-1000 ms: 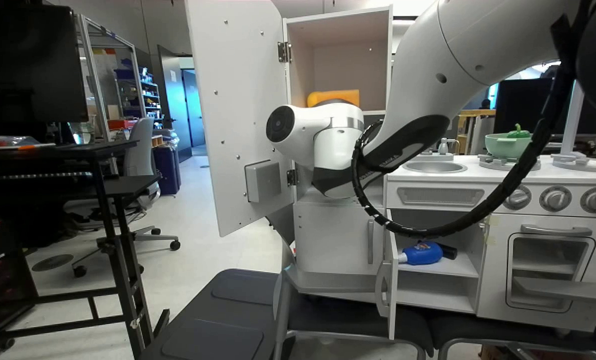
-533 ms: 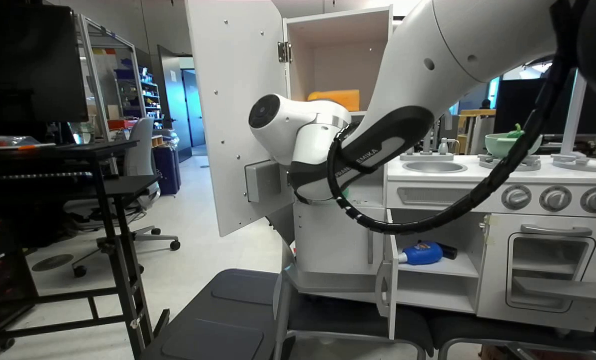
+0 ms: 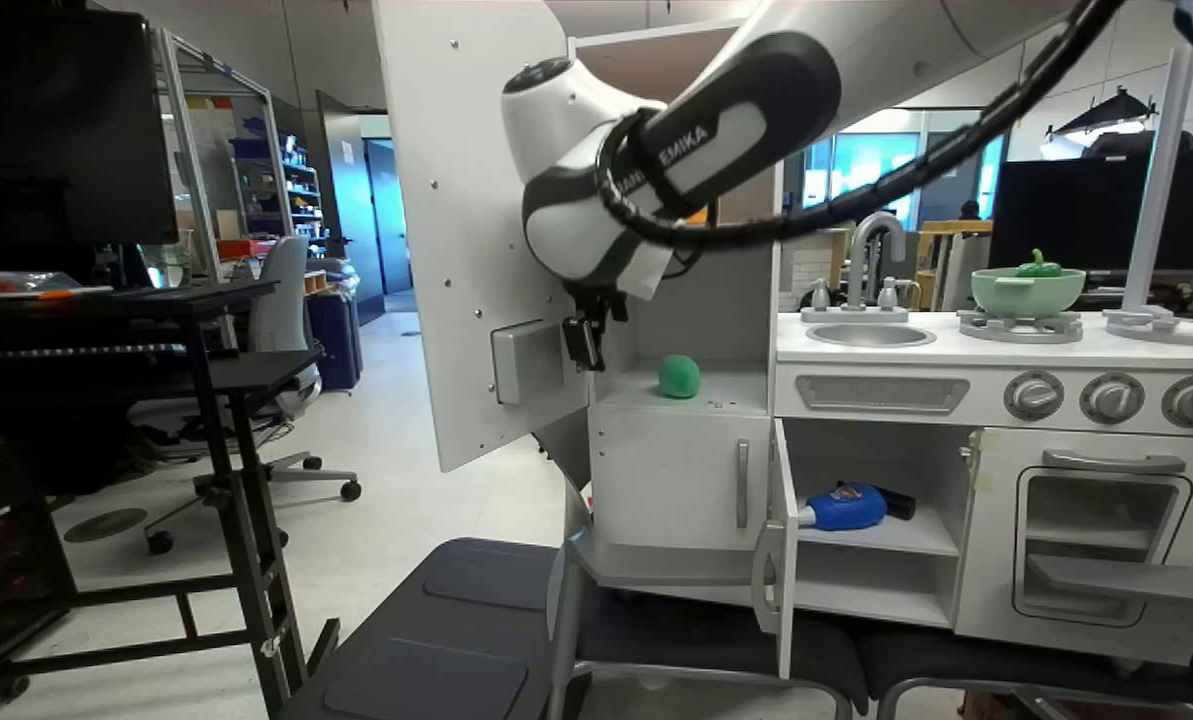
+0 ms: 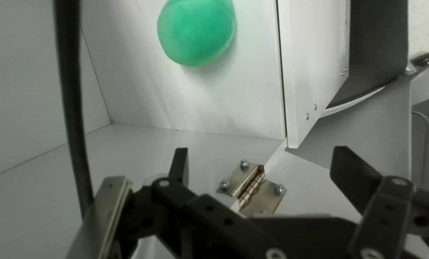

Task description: Pick up the green objects and put them in the cupboard.

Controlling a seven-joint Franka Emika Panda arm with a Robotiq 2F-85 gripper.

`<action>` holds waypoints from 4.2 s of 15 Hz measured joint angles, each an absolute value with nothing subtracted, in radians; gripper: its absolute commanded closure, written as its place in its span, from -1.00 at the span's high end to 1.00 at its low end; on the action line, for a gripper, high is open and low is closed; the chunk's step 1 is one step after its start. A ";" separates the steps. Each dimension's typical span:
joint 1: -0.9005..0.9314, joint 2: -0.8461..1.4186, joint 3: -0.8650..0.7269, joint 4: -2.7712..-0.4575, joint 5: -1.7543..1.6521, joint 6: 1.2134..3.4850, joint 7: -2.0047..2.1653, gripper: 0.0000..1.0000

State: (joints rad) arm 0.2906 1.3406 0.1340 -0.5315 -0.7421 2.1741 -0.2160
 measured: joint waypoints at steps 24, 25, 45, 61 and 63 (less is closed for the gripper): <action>0.088 0.712 0.469 -0.578 -0.408 1.161 -0.713 1.00; 0.068 0.699 0.468 -0.582 -0.409 1.160 -0.698 1.00; -0.169 0.125 0.465 -1.358 -0.382 1.082 -0.707 1.00; -0.078 0.130 0.055 -2.054 -0.327 2.114 0.068 1.00; -0.071 0.183 0.028 -2.044 -0.336 2.203 0.171 1.00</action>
